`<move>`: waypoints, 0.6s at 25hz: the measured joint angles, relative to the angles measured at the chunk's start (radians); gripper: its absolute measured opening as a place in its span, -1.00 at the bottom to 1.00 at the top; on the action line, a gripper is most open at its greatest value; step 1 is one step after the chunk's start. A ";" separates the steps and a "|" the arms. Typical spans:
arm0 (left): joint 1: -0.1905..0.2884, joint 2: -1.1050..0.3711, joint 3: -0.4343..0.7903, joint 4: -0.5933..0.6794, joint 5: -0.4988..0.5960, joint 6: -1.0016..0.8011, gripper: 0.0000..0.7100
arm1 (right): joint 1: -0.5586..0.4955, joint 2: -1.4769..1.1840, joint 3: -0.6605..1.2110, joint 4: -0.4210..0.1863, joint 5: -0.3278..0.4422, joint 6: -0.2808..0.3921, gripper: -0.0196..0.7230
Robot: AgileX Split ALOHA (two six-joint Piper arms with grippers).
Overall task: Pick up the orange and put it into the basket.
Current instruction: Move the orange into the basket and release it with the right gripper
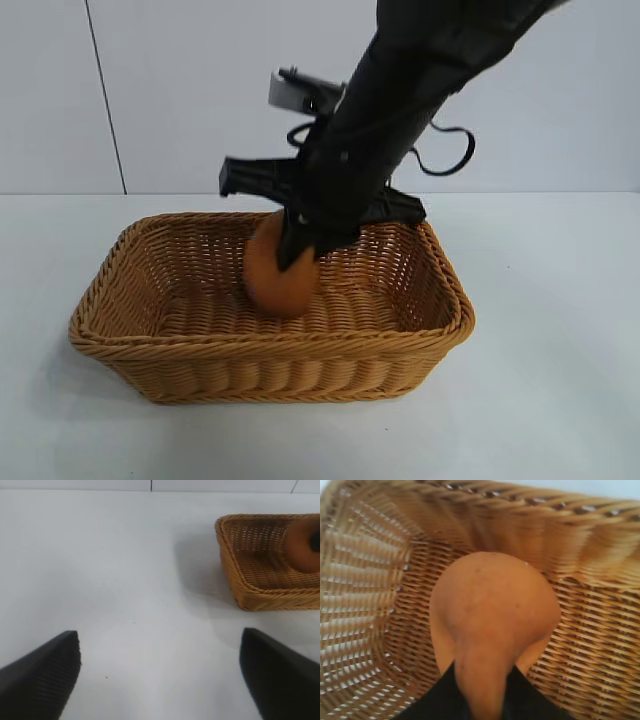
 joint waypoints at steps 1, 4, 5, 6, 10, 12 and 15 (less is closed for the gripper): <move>0.000 0.000 0.000 0.000 0.000 0.000 0.73 | 0.000 -0.003 0.000 0.000 0.001 0.000 -0.56; 0.000 0.000 0.000 0.000 0.000 0.000 0.73 | 0.000 -0.020 0.000 -0.001 0.009 0.000 0.04; 0.000 0.000 0.000 0.000 0.000 0.000 0.73 | 0.000 -0.031 0.000 -0.004 0.016 -0.003 0.29; 0.000 0.000 0.000 0.000 0.000 0.000 0.73 | 0.000 -0.045 -0.001 -0.012 0.023 -0.007 0.42; 0.000 0.000 0.000 0.000 0.000 0.000 0.73 | -0.001 -0.094 -0.079 -0.087 0.163 0.005 0.61; 0.000 0.000 0.000 0.000 0.000 0.000 0.73 | -0.007 -0.105 -0.175 -0.139 0.304 0.028 0.62; 0.000 0.000 0.000 0.000 0.000 0.000 0.73 | -0.012 -0.107 -0.324 -0.229 0.532 0.041 0.63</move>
